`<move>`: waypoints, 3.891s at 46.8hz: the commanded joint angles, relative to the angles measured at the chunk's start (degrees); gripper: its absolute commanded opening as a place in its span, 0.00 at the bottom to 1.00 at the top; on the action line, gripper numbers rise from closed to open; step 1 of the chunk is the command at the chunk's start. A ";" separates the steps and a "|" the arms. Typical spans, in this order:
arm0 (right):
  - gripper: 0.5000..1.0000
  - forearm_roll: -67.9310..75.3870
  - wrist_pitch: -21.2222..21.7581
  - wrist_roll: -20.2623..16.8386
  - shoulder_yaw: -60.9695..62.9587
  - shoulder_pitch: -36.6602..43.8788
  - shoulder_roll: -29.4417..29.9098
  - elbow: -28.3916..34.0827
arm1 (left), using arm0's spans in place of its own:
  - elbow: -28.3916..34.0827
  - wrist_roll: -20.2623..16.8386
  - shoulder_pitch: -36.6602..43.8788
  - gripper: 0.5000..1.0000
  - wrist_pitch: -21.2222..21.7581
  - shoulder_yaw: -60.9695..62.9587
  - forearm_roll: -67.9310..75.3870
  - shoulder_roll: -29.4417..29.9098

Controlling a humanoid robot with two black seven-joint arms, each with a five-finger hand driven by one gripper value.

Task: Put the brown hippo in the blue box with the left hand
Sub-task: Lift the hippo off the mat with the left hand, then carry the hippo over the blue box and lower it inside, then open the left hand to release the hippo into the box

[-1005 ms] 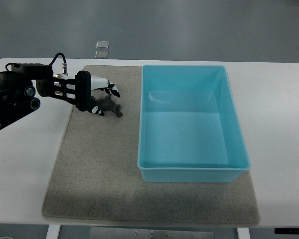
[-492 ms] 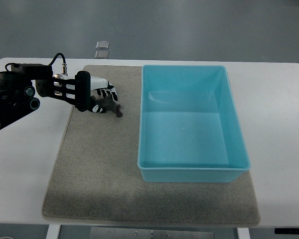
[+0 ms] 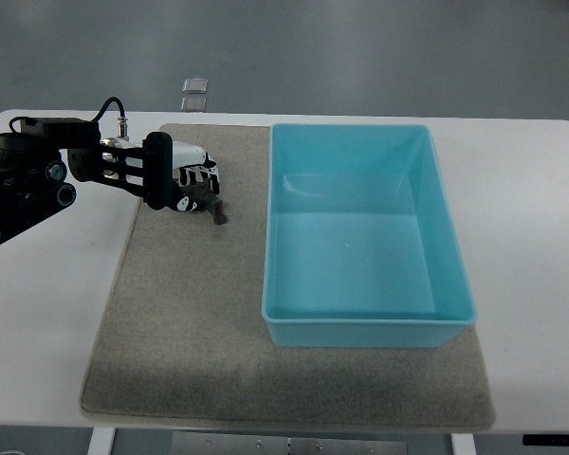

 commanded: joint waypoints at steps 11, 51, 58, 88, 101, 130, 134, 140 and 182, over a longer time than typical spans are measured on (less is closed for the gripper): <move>0.87 -0.02 0.00 0.00 0.00 0.00 0.00 0.02 | 0.00 0.00 0.00 0.00 0.01 0.04 0.02 0.17; 0.87 -0.02 0.00 0.00 0.00 0.00 0.00 0.02 | 0.79 -0.09 -2.46 0.00 -0.69 -0.92 2.04 1.14; 0.87 0.06 0.00 0.00 0.00 0.00 0.00 -0.07 | 0.70 -0.09 -4.92 0.00 -1.48 -1.10 1.16 1.93; 0.87 0.06 0.00 0.00 0.00 0.00 0.00 0.02 | -2.46 -0.09 -18.02 0.00 -12.64 -4.79 -0.24 2.37; 0.87 -0.02 0.00 0.00 0.00 0.00 0.00 0.02 | -2.46 0.00 -19.87 0.00 -15.46 -4.62 -1.30 -6.76; 0.87 -0.02 0.00 0.00 0.00 0.00 0.00 0.02 | 0.79 4.13 -14.33 0.00 -14.49 -3.91 -0.07 -22.15; 0.87 -0.02 0.00 0.00 0.00 0.00 0.00 0.02 | 0.79 4.13 -13.98 0.00 -14.49 -3.91 -0.07 -22.24; 0.87 -0.02 0.00 0.00 0.00 0.00 0.00 0.02 | 0.79 4.13 -13.80 0.00 -14.41 -3.91 -0.16 -22.50; 0.87 -0.02 0.00 0.00 0.00 0.00 0.00 0.02 | 1.40 4.13 -12.75 0.94 -14.32 -4.88 -4.28 -21.98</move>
